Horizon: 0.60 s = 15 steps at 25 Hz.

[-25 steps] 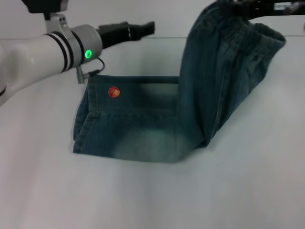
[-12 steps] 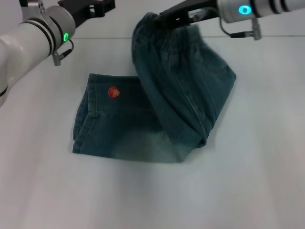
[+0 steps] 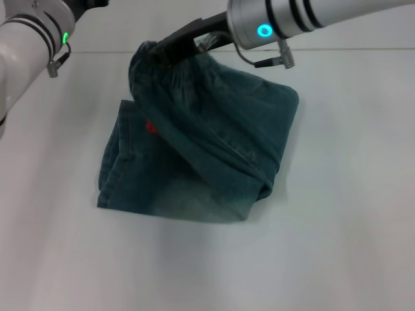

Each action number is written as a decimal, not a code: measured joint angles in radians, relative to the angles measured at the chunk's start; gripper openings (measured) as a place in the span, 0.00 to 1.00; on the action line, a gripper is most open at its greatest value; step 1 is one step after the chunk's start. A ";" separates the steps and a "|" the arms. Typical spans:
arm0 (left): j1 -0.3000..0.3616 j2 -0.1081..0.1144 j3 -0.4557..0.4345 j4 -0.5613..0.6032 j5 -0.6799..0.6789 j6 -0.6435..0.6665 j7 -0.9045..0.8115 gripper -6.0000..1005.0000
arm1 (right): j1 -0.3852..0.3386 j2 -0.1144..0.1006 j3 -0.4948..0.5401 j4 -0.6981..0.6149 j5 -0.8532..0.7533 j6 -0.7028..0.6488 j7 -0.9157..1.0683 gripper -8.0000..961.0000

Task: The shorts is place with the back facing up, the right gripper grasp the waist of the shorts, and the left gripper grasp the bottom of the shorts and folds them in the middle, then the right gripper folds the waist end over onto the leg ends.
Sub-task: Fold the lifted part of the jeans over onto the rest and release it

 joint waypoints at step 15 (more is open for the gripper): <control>0.008 -0.001 0.009 -0.013 0.001 -0.058 0.012 0.87 | 0.012 0.002 -0.170 0.081 0.127 0.053 0.009 0.05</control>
